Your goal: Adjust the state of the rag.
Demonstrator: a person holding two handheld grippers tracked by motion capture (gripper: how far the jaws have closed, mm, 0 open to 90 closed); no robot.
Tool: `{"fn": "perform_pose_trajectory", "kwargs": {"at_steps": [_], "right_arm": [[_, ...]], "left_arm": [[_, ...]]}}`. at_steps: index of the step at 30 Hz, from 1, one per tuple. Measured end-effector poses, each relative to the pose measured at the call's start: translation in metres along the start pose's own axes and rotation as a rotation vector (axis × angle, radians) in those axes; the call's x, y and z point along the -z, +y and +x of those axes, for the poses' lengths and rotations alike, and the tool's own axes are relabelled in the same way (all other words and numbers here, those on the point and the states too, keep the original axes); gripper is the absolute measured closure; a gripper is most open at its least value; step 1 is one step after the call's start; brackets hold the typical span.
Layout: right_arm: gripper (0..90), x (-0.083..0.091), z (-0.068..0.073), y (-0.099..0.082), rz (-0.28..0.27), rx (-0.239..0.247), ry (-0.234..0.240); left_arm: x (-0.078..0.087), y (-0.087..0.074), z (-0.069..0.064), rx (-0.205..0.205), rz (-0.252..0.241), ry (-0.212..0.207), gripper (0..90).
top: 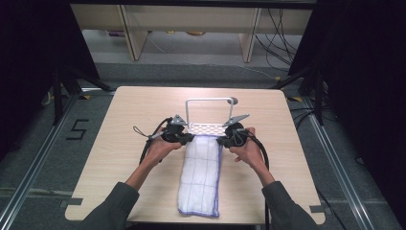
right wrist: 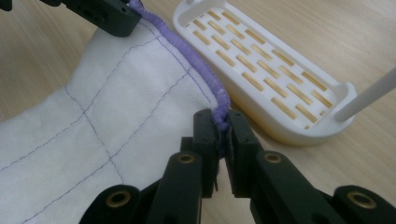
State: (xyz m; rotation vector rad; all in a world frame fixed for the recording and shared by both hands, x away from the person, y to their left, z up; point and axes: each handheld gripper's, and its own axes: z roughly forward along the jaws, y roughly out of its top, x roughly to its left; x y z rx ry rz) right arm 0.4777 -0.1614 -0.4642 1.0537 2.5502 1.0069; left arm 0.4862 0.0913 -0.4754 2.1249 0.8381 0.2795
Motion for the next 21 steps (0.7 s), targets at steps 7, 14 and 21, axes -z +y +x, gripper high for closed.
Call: {"fn": "perform_pose_trajectory", "kwargs": {"at_steps": [7,14,21], "right_arm": [[84.4,-0.001,-0.001,0.000,-0.041,0.015,0.011],[84.4,0.016,0.003,0.005,-0.062,0.035,0.023],[84.4,0.028,0.006,0.012,-0.097,0.018,0.041]], "left_arm": [[0.006,0.000,0.001,0.004,-0.022,0.008,84.5],[0.018,0.005,-0.003,-0.016,-0.054,0.013,84.6],[0.031,0.010,-0.004,-0.008,-0.096,0.004,84.5]]}}
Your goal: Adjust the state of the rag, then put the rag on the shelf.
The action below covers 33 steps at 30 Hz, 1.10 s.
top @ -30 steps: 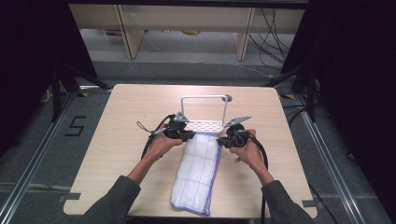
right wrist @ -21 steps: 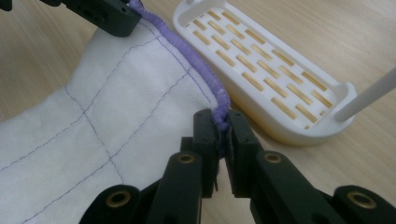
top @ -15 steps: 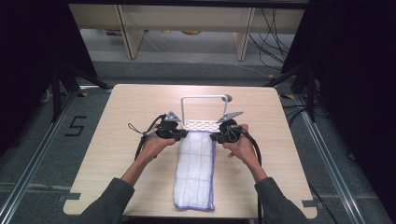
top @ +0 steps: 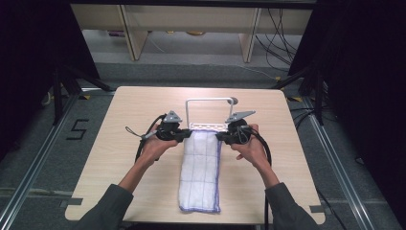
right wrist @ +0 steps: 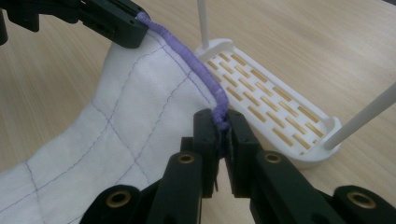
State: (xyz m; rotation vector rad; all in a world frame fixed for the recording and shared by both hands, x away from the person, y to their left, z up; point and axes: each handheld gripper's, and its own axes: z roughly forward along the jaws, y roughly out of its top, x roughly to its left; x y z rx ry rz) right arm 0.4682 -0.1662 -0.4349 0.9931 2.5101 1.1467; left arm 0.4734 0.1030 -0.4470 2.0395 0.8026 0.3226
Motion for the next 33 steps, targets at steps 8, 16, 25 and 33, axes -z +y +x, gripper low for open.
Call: {"fn": "perform_pose_trajectory", "kwargs": {"at_steps": [8,16,25,33], "right_arm": [[84.4,0.014,0.003,0.006,-0.015,0.004,0.017],[84.4,0.035,0.004,0.014,-0.074,0.019,0.005],[84.4,0.044,0.010,0.024,-0.095,0.047,-0.001],[84.4,0.049,0.012,0.029,-0.115,0.059,-0.002]], "left_arm": [[0.009,0.006,-0.005,-0.015,-0.018,-0.001,84.4],[0.025,0.023,-0.015,-0.028,-0.075,0.006,84.3],[0.035,0.032,-0.014,-0.035,-0.096,0.007,84.4],[0.041,0.039,-0.017,-0.053,-0.097,0.018,84.4]]}}
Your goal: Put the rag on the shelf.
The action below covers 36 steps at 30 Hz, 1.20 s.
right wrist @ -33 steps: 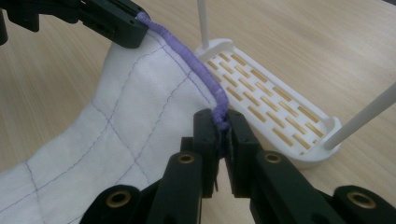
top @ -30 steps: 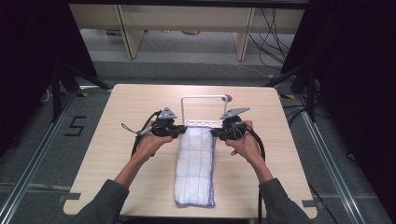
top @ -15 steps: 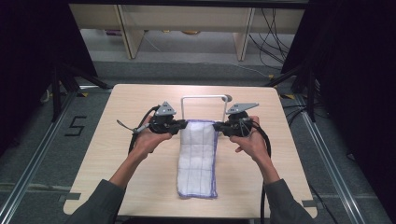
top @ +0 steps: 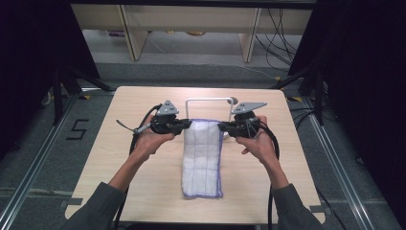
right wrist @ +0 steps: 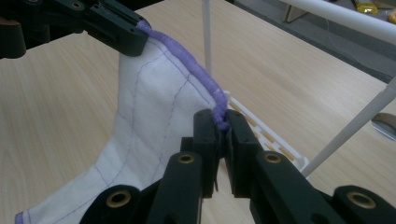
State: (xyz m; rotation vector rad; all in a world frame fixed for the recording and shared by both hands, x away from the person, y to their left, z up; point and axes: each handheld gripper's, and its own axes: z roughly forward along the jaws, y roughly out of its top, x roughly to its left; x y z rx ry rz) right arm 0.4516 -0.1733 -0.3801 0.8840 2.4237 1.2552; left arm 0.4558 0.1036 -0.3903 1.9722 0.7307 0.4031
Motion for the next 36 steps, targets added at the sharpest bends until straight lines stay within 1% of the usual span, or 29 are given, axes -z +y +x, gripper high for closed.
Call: {"fn": "perform_pose_trajectory", "kwargs": {"at_steps": [1,2,3,4,5,7,9,11,12,13,14,15,16,18,19,20,21,22,23,25,26,27,29,31,32,33,35,36], "right_arm": [[84.4,0.002,-0.001,0.001,0.009,-0.003,-0.001],[84.4,0.002,-0.001,0.002,0.004,0.003,0.007],[84.4,0.004,0.001,0.002,0.003,-0.012,-0.007],[84.5,0.005,0.001,0.004,0.003,-0.006,-0.005],[84.5,0.006,0.001,0.005,0.003,0.007,-0.005],[84.5,0.011,0.002,0.010,0.008,-0.006,-0.011],[84.5,0.016,0.003,0.016,-0.001,0.022,-0.009],[84.6,0.023,0.004,0.023,-0.014,0.029,-0.023],[84.7,0.027,0.005,0.027,-0.019,0.042,-0.031],[84.7,0.029,0.007,0.031,-0.022,0.037,-0.035],[84.7,0.032,0.007,0.034,-0.023,0.049,-0.037],[84.8,0.034,0.007,0.038,-0.034,0.061,-0.040],[84.8,0.037,0.008,0.042,-0.031,0.059,-0.049],[84.8,0.040,0.006,0.048,-0.048,0.079,-0.061],[84.9,0.043,0.007,0.053,-0.042,0.057,-0.057],[84.9,0.044,0.005,0.055,-0.052,0.068,-0.057],[84.9,0.046,0.005,0.060,-0.064,0.069,-0.061],[84.9,0.048,0.004,0.063,-0.071,0.084,-0.066],[85.0,0.050,0.004,0.067,-0.076,0.080,-0.067],[85.0,0.055,0.003,0.073,-0.087,0.078,-0.084],[85.1,0.057,0.002,0.077,-0.096,0.098,-0.093],[85.1,0.059,0.002,0.079,-0.103,0.080,-0.093],[85.1,0.062,-0.001,0.086,-0.117,0.099,-0.107],[85.1,0.063,-0.003,0.091,-0.117,0.081,-0.113],[85.1,0.063,-0.005,0.093,-0.118,0.085,-0.122],[85.1,0.063,-0.007,0.096,-0.109,0.079,-0.118],[85.1,0.063,-0.012,0.100,-0.112,0.085,-0.124],[85.1,0.063,-0.014,0.102,-0.109,0.075,-0.119]], "left_arm": [[0.000,0.001,0.000,0.002,-0.005,-0.005,84.4],[0.001,0.002,-0.001,0.011,-0.010,-0.007,84.4],[0.002,0.004,-0.001,0.016,-0.009,-0.001,84.5],[0.003,0.005,-0.002,0.015,-0.011,-0.005,84.5],[0.006,0.007,-0.002,0.007,-0.010,0.001,84.5],[0.010,0.012,-0.003,0.002,-0.027,-0.007,84.5],[0.014,0.018,-0.005,0.003,-0.031,0.000,84.5],[0.018,0.025,-0.006,-0.002,-0.039,0.002,84.5],[0.019,0.028,-0.006,-0.006,-0.051,0.000,84.5],[0.021,0.031,-0.006,-0.011,-0.047,0.001,84.4],[0.024,0.035,-0.007,-0.016,-0.050,0.013,84.4],[0.026,0.039,-0.006,-0.021,-0.055,0.015,84.4],[0.027,0.043,-0.006,-0.020,-0.062,0.012,84.4],[0.031,0.051,-0.005,-0.025,-0.067,0.024,84.4],[0.032,0.054,-0.004,-0.024,-0.080,0.027,84.4],[0.035,0.059,-0.004,-0.027,-0.087,0.030,84.5],[0.037,0.063,-0.003,-0.031,-0.082,0.033,84.5],[0.039,0.069,-0.003,-0.031,-0.092,0.036,84.5],[0.041,0.073,-0.003,-0.038,-0.096,0.041,84.5],[0.044,0.083,-0.003,-0.047,-0.106,0.046,84.6],[0.045,0.087,-0.004,-0.052,-0.113,0.053,84.6],[0.045,0.091,-0.003,-0.053,-0.117,0.057,84.6],[0.045,0.098,-0.002,-0.048,-0.125,0.063,84.6],[0.044,0.104,0.001,-0.037,-0.130,0.065,84.6],[0.042,0.106,0.003,-0.033,-0.128,0.071,84.7],[0.041,0.108,0.004,-0.029,-0.124,0.076,84.7],[0.039,0.112,0.008,-0.015,-0.125,0.073,84.7],[0.038,0.114,0.010,-0.008,-0.128,0.070,84.7]]}}
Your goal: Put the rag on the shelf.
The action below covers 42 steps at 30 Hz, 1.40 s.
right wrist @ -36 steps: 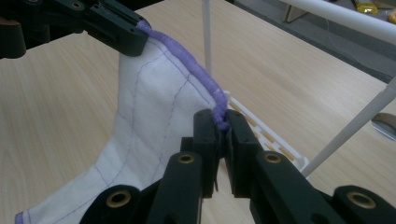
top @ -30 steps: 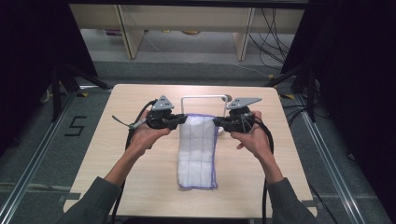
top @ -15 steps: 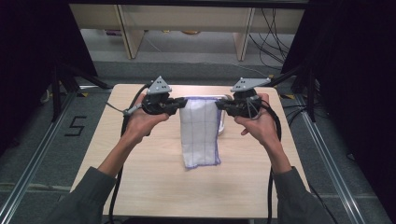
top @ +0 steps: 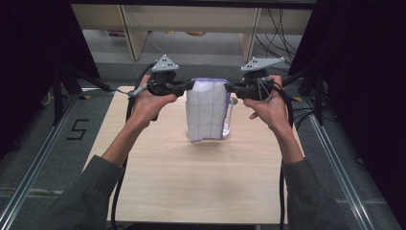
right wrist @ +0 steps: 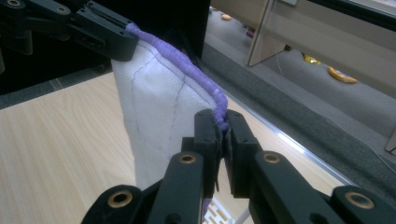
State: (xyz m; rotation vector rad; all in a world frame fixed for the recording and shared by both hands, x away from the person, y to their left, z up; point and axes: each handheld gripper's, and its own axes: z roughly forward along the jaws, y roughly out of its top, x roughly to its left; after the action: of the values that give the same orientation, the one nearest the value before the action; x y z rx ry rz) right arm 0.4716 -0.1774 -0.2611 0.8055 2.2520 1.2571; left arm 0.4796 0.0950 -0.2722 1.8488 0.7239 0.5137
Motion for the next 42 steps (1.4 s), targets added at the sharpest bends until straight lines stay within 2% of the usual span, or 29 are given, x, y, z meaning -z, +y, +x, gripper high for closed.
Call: {"fn": "perform_pose_trajectory", "kwargs": {"at_steps": [3,4,5,6,7,10,13,14,15,16,21,22,24,26,27,29,32,35,36,37,38,42], "right_arm": [[85.1,0.001,-0.006,0.005,-0.007,-0.014,-0.006],[85.1,0.000,-0.008,0.007,-0.009,-0.011,0.007],[85.1,0.000,-0.008,0.009,-0.013,-0.028,-0.007],[85.1,0.000,-0.011,0.011,-0.013,-0.007,-0.007],[85.1,0.000,-0.011,0.013,-0.008,-0.028,-0.005],[85.1,-0.003,-0.016,0.017,-0.014,-0.027,-0.019],[85.1,-0.006,-0.020,0.021,-0.013,-0.038,-0.014],[85.0,-0.008,-0.021,0.022,-0.021,-0.045,-0.026],[85.1,-0.008,-0.023,0.023,-0.018,-0.037,-0.025],[85.1,-0.009,-0.023,0.024,-0.020,-0.052,-0.024],[85.1,-0.017,-0.030,0.028,-0.024,-0.066,-0.030],[85.0,-0.018,-0.032,0.029,-0.036,-0.067,-0.042],[85.0,-0.019,-0.035,0.030,-0.028,-0.080,-0.038],[85.0,-0.021,-0.039,0.031,-0.033,-0.070,-0.045],[85.0,-0.022,-0.040,0.032,-0.033,-0.087,-0.043],[85.0,-0.022,-0.043,0.035,-0.024,-0.081,-0.056],[84.9,-0.022,-0.046,0.039,-0.033,-0.107,-0.058],[84.9,-0.024,-0.050,0.043,-0.037,-0.095,-0.068],[84.9,-0.025,-0.050,0.044,-0.026,-0.117,-0.075],[84.8,-0.027,-0.052,0.044,-0.026,-0.109,-0.074],[84.8,-0.029,-0.053,0.044,-0.027,-0.123,-0.082],[84.3,-0.041,-0.061,0.043,-0.027,-0.154,-0.085]], "left_arm": [[-0.003,0.005,0.004,0.014,-0.001,0.003,84.6],[-0.004,0.008,0.006,0.015,0.003,0.005,84.6],[-0.004,0.009,0.006,0.014,0.004,0.007,84.6],[-0.006,0.011,0.008,0.015,0.001,0.008,84.6],[-0.008,0.013,0.009,0.013,0.009,0.015,84.5],[-0.011,0.018,0.013,0.019,0.007,0.022,84.5],[-0.015,0.022,0.018,0.032,0.001,0.036,84.5],[-0.015,0.022,0.019,0.031,0.000,0.037,84.5],[-0.016,0.024,0.020,0.026,0.002,0.039,84.4],[-0.016,0.025,0.021,0.026,-0.002,0.044,84.4],[-0.022,0.030,0.025,0.014,0.002,0.068,84.3],[-0.023,0.030,0.026,0.021,-0.005,0.068,84.3],[-0.026,0.032,0.029,0.029,-0.009,0.070,84.2],[-0.029,0.034,0.031,0.027,-0.019,0.067,84.0],[-0.029,0.034,0.032,0.036,-0.025,0.063,84.0],[-0.031,0.035,0.034,0.043,-0.026,0.060,84.0],[-0.033,0.038,0.035,0.050,-0.033,0.064,83.8],[-0.037,0.041,0.039,0.053,-0.036,0.070,83.6],[-0.039,0.042,0.041,0.057,-0.038,0.076,83.3],[-0.041,0.042,0.044,0.072,-0.045,0.077,83.3],[-0.044,0.041,0.046,0.083,-0.054,0.078,83.2],[-0.058,0.035,0.053,0.078,-0.059,0.063,83.0]]}}
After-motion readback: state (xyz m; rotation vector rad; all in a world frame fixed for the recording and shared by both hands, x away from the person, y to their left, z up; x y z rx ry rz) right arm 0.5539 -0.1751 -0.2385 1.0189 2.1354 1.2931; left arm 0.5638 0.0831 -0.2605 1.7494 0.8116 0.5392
